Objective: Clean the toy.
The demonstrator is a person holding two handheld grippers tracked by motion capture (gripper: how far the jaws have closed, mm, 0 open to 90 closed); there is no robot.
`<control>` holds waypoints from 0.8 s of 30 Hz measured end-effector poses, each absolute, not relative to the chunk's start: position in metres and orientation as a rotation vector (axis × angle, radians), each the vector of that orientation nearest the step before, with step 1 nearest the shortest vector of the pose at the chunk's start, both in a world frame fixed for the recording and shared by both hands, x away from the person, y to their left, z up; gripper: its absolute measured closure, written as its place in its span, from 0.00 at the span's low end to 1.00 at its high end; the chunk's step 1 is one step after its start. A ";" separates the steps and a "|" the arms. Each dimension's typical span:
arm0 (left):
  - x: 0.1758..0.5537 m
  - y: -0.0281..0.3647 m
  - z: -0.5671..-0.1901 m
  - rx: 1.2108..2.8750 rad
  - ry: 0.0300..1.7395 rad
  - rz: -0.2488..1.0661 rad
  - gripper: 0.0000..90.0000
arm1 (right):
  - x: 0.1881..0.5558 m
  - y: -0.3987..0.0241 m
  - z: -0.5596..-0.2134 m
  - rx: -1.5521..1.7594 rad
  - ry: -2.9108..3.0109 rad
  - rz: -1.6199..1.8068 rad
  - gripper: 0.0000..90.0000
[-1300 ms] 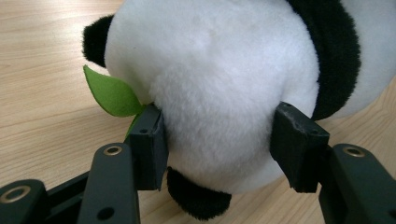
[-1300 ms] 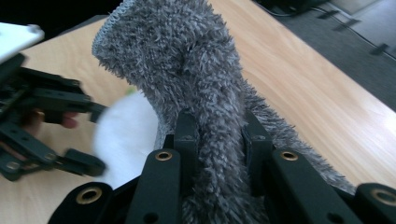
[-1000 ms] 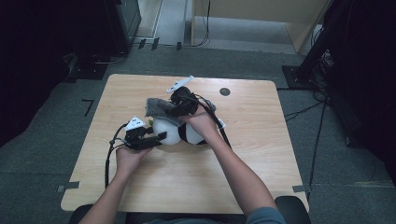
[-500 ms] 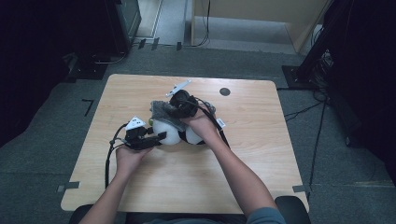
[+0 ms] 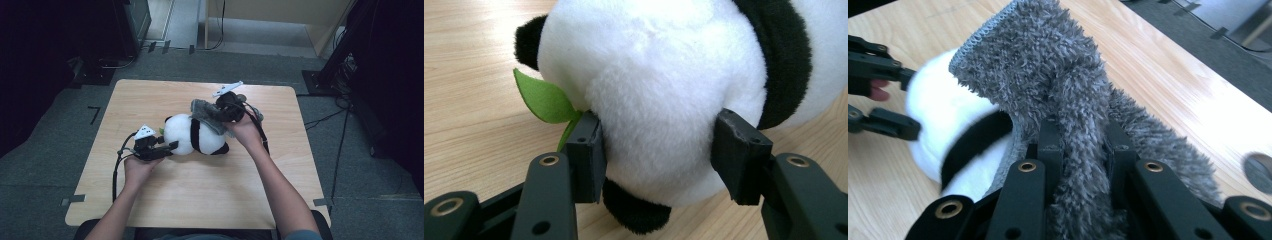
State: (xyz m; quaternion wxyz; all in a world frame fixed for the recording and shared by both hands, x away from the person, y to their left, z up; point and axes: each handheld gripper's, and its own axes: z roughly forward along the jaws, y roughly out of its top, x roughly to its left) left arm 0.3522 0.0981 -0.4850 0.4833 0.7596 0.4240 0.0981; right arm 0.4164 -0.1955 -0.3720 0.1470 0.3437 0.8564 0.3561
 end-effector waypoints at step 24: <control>0.351 0.098 -0.485 1.840 1.027 0.243 0.49 | 0.422 -0.116 -0.369 0.904 2.520 1.145 0.85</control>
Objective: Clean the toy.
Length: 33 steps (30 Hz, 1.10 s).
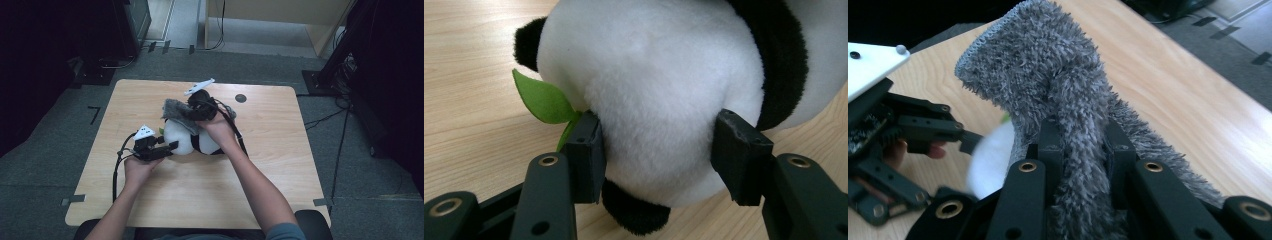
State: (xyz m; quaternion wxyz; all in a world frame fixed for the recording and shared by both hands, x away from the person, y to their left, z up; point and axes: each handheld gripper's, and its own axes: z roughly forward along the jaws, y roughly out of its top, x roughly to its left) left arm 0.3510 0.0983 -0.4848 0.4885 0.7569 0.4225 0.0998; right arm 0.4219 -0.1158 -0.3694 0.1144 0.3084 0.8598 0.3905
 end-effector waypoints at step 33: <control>0.351 0.098 -0.485 1.842 1.022 0.250 0.50 | 0.406 -0.199 -0.376 1.011 2.409 1.078 0.84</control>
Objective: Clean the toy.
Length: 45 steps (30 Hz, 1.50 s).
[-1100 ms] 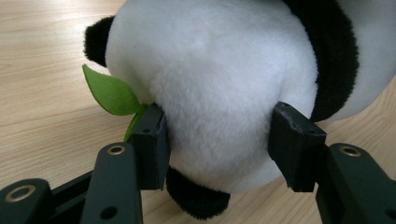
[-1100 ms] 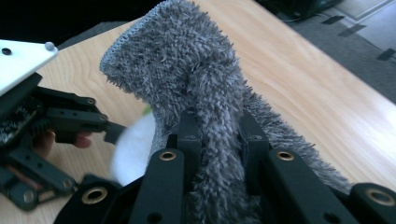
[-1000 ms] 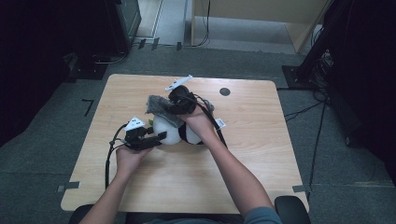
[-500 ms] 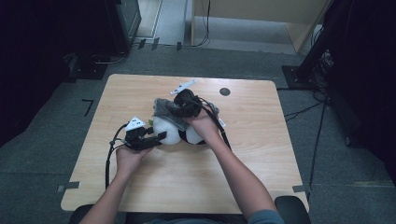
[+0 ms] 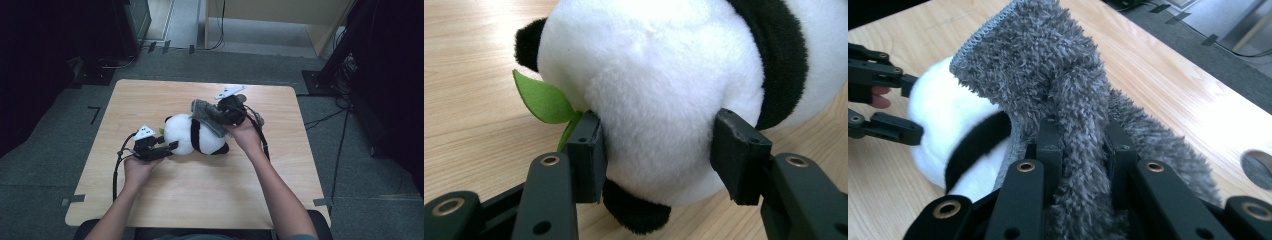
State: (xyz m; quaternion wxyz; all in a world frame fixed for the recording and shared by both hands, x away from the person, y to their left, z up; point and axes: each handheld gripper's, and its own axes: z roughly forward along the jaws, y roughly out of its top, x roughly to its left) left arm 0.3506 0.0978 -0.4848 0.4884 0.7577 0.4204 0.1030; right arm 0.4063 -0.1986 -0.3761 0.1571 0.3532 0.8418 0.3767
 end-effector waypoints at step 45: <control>0.344 0.093 -0.490 1.826 1.038 0.286 0.33 | 0.385 -0.256 -0.432 1.181 2.180 1.290 0.85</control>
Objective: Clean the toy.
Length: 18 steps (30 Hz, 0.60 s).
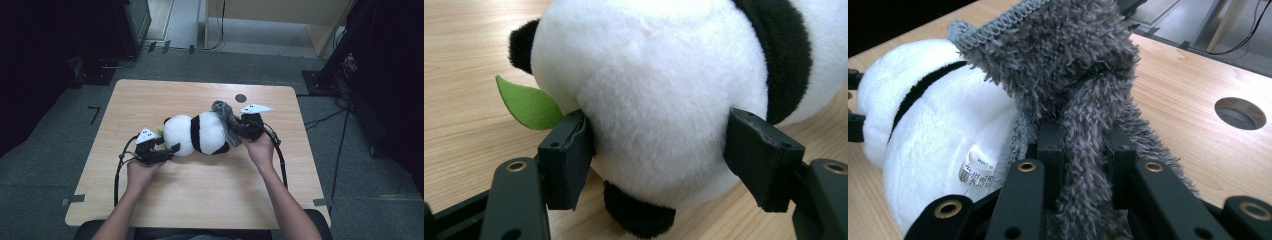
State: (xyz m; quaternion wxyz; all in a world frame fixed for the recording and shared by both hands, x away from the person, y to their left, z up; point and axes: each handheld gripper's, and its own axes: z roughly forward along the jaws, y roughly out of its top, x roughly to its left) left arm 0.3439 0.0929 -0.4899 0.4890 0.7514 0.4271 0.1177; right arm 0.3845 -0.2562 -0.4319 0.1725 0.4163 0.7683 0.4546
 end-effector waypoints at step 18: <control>0.345 0.095 -0.491 1.825 1.034 0.274 0.32 | 0.383 -0.261 -0.462 1.307 2.207 1.206 0.85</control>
